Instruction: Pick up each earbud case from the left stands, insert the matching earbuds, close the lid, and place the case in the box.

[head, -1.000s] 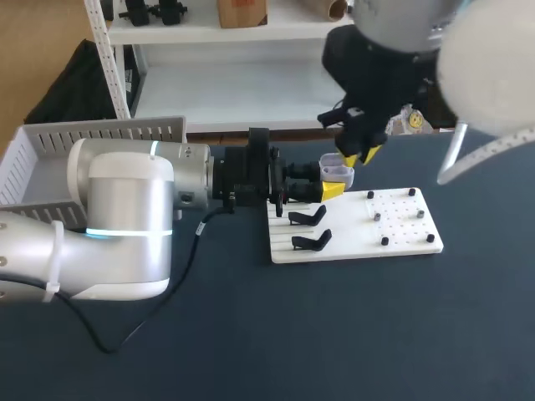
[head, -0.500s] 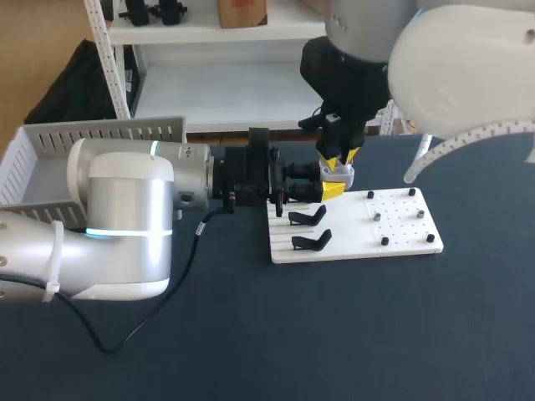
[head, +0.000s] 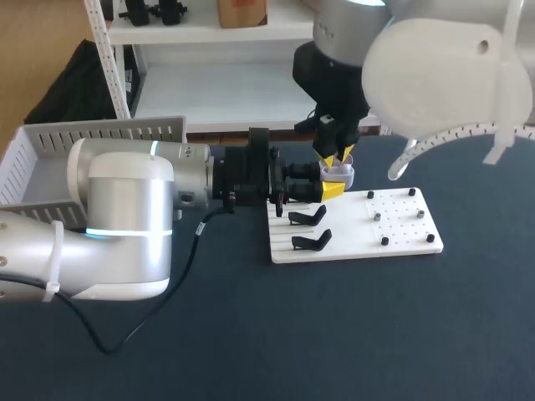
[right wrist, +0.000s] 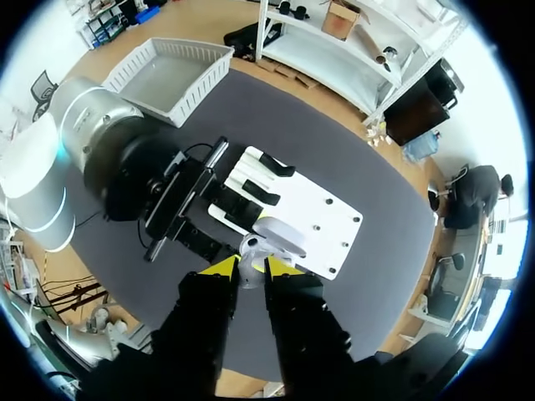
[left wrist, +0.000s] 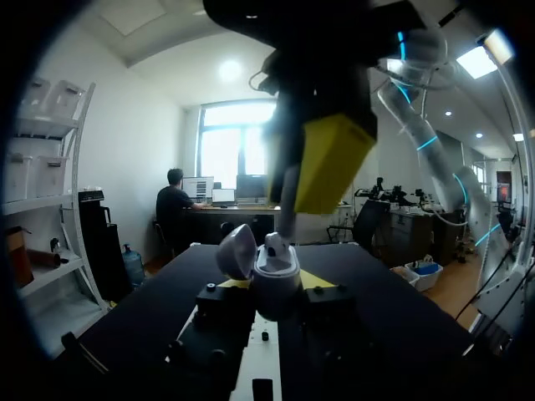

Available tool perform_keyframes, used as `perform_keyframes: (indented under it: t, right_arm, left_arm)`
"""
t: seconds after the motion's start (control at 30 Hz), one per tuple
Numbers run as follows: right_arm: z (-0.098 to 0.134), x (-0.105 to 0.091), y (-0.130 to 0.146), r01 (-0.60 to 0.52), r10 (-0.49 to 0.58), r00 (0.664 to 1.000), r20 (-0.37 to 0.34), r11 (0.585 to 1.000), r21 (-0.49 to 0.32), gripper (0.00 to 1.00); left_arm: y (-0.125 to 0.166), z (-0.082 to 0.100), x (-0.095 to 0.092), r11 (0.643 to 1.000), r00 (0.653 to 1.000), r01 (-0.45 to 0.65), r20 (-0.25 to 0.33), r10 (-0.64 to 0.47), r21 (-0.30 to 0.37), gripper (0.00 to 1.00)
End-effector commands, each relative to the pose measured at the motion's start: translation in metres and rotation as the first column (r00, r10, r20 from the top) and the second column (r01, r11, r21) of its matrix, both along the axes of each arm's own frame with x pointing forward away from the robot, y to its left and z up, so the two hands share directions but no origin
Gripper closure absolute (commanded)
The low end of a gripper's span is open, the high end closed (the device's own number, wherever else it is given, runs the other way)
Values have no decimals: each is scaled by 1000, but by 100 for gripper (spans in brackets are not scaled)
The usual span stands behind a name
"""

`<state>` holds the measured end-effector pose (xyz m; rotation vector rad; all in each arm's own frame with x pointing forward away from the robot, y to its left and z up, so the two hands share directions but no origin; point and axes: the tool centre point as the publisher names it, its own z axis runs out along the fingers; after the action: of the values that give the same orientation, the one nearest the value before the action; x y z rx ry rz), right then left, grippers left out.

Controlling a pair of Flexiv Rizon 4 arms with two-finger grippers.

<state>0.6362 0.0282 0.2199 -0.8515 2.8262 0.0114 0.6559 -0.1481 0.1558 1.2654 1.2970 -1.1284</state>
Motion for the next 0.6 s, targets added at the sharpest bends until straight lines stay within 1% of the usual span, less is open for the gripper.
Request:
perform_keyframes:
  t: [0.03, 0.23, 0.6]
  right_arm:
    - [-4, 2, 0, 0, 0, 1000, -4, 1000, -6, 100]
    - [-9, 1, 1, -10, 10, 1000, -19, 1000, -14, 100]
    - [-15, 7, -1, 1, -1, 1000, -15, 1000, -18, 100]
  left_arm:
    - [0, -1, 0, 1000, 1000, -3, 2, 3, -3, 100]
    - [0, -1, 0, 1000, 1000, -3, 2, 3, -3, 100]
    - [0, -1, 0, 1000, 1000, -3, 2, 3, -3, 100]
